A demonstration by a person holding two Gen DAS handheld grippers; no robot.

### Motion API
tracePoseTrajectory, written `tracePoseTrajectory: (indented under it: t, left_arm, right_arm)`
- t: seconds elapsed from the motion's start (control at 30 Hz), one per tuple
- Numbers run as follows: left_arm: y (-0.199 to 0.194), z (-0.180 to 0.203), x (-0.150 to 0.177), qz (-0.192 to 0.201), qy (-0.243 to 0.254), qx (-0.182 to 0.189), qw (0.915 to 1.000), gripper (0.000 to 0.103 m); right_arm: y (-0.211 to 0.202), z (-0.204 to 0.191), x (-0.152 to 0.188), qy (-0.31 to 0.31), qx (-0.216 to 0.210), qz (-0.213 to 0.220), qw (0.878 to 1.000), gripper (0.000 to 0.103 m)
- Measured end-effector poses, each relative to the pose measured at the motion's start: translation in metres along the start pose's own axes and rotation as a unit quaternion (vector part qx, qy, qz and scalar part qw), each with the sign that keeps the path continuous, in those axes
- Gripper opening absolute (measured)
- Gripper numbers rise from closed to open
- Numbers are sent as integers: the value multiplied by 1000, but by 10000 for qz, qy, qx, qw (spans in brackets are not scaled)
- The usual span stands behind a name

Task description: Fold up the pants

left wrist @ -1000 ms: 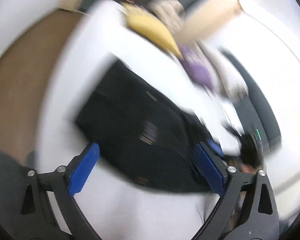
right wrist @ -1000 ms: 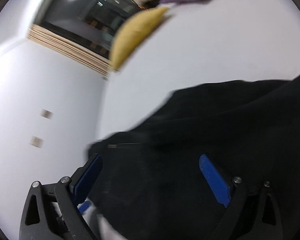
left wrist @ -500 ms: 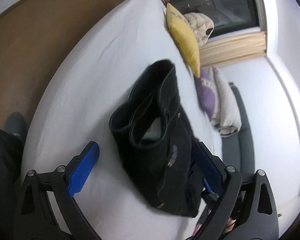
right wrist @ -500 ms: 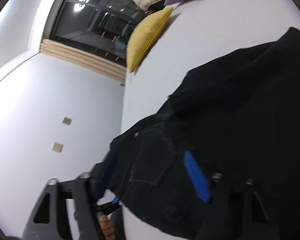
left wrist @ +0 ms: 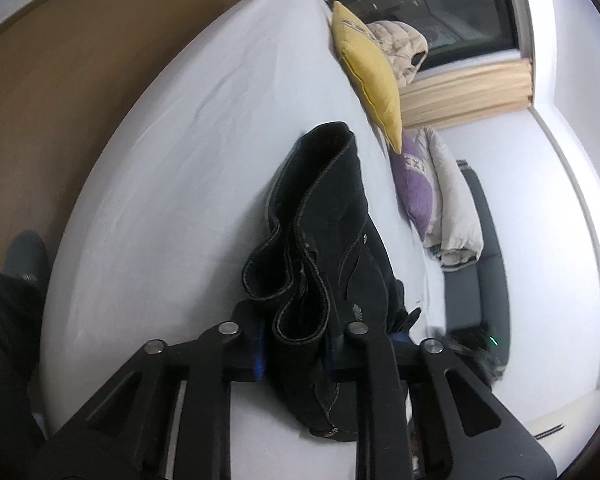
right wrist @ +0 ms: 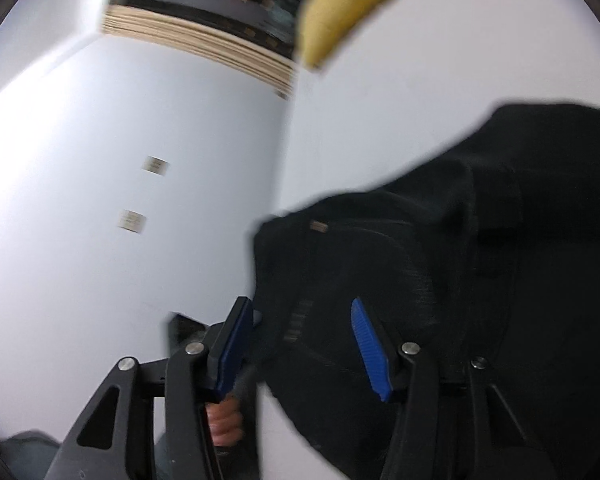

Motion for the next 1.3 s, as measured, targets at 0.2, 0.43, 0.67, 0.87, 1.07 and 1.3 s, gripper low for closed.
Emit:
tracePoseTrajectory:
  t: [0.2, 0.43, 0.67, 0.87, 1.07, 1.3]
  left_arm:
    - [-8, 22, 0, 85, 350, -166, 9992, 13]
    - [-18, 81, 9, 271, 1306, -384, 9903, 11]
    - [-4, 141, 34, 153, 2202, -461, 9742, 11]
    - [24, 191, 61, -42, 2882, -497, 9563, 11]
    - [70, 236, 106, -387, 3634, -601, 9289, 11]
    - [116, 267, 162, -711, 4408, -832, 8909, 11]
  right_arm:
    - [12, 31, -8, 605, 85, -143, 9980, 36]
    - [8, 37, -2, 514, 15, 34, 9987, 36]
    - [-16, 18, 0, 538, -404, 407, 9969, 100]
    - [-63, -1, -2, 211, -833, 536, 9949, 103]
    - [-121, 7, 14, -178, -1147, 423, 9923, 103]
    - [-139, 2, 14, -724, -679, 53, 9950, 103]
Point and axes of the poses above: each gripper's, at about its wrist camera, not at the fingertips, and y roughly the way its jaws point, z to its right, x to its underside, the point moved 7 cm from there along y, roughly the way its jaws point, and after that the axes turned 9 degrees about -z, right-handed, at the moved point
